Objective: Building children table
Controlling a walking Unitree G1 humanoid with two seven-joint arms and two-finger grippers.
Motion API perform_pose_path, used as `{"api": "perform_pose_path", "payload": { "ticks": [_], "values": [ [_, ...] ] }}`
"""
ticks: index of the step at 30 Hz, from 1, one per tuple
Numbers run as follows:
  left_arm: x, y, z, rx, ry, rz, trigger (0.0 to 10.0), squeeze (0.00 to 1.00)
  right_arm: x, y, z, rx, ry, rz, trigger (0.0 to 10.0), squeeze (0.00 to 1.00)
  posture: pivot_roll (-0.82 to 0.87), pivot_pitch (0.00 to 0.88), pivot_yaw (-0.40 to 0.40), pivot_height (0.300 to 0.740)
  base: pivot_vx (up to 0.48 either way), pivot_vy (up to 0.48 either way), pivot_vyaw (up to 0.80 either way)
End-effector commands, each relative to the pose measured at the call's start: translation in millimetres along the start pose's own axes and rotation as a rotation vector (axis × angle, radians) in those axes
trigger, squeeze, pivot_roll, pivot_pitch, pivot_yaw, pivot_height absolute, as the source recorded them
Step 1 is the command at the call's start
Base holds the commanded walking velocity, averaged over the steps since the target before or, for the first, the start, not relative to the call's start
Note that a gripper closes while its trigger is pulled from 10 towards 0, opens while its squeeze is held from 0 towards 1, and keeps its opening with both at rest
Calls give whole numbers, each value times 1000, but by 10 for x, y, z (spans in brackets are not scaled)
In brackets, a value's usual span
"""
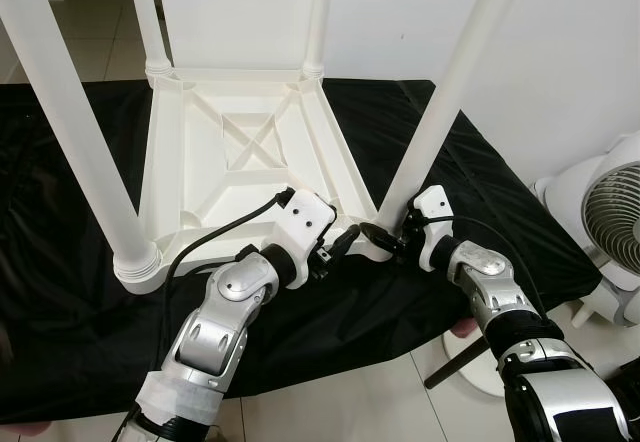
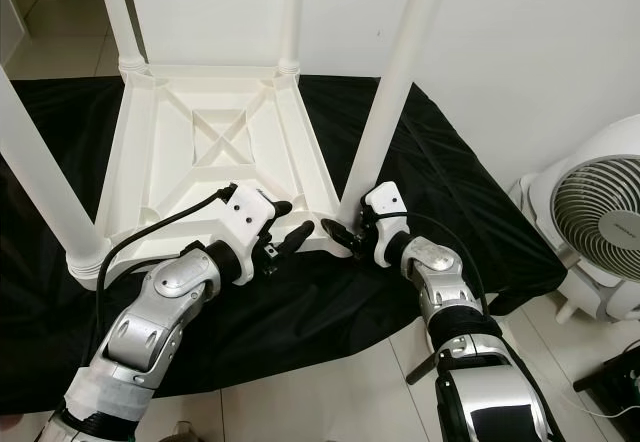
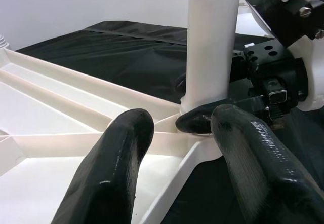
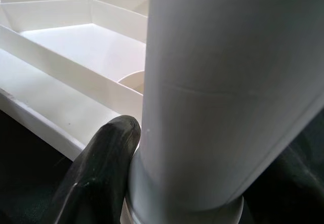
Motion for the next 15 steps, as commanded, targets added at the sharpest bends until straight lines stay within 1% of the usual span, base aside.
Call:
{"api": "perform_pose_path", "payload": {
  "ticks": [1, 4, 5, 7, 8, 9, 11, 12, 13, 14, 15],
  "values": [
    [-16, 32, 5, 9, 25, 6, 10000, 0, -30, -99, 28, -26, 7, -22, 0, 0, 78, 42, -59, 740, 0, 0, 0],
    [-11, 40, 5, 11, 28, 9, 10000, 0, 17, -116, 74, -25, -37, -5, 0, 0, 68, 56, -63, 740, 0, 0, 0],
    [-16, 41, 8, 11, 31, 11, 10000, 0, 59, -127, 82, -36, -80, -13, 0, 0, 65, 61, -63, 740, 0, 0, 0],
    [-16, 41, 8, 11, 31, 11, 10000, 0, 59, -127, 82, -36, -80, -13, 0, 0, 65, 61, -63, 740, 0, 0, 0],
    [-23, 40, 12, 11, 35, 13, 10000, 0, 113, -141, 88, -52, -144, -15, 3490, 0, 63, 68, -63, 740, 0, 0, 0],
    [-25, 35, 18, 10, 37, 15, 10000, 0, 127, -152, 91, -64, -185, -6, 10000, 0, 61, 73, -62, 740, 0, 0, 0],
    [-26, 32, 23, 9, 38, 17, 10000, 0, 130, -157, 94, -70, -209, 3, 10000, 0, 59, 76, -61, 740, 0, 0, 0],
    [-15, 27, 25, 7, 36, 19, 10000, 0, 122, -133, 77, -56, -246, -15, 10000, 0, 57, 80, -58, 740, 0, 0, 0],
    [-15, 27, 25, 7, 36, 19, 10000, 0, 122, -133, 77, -56, -246, -15, 10000, 0, 57, 80, -58, 740, 0, 0, 0],
    [-7, 23, 26, 5, 33, 21, 10000, 0, 106, -104, 62, -43, -270, -20, 10000, 0, 54, 83, -55, 740, 0, 0, 0],
    [6, 19, 24, 3, 29, 24, 10000, 0, 90, -75, 33, -31, -320, -45, 10000, 0, 47, 85, -52, 740, 0, 0, 0]
  ]
}}
Point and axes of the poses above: a point about 5 cm out from each wrist's last joint towards the gripper, its own z axis pointing back from the gripper into the wrist, its own y axis along the axis of the wrist's last joint, x = y × z, the point moved 5 cm from there along -z, pointing out of the wrist towards the gripper, and after that the axes turned 5 degrees about z, right-handed, at the moved point
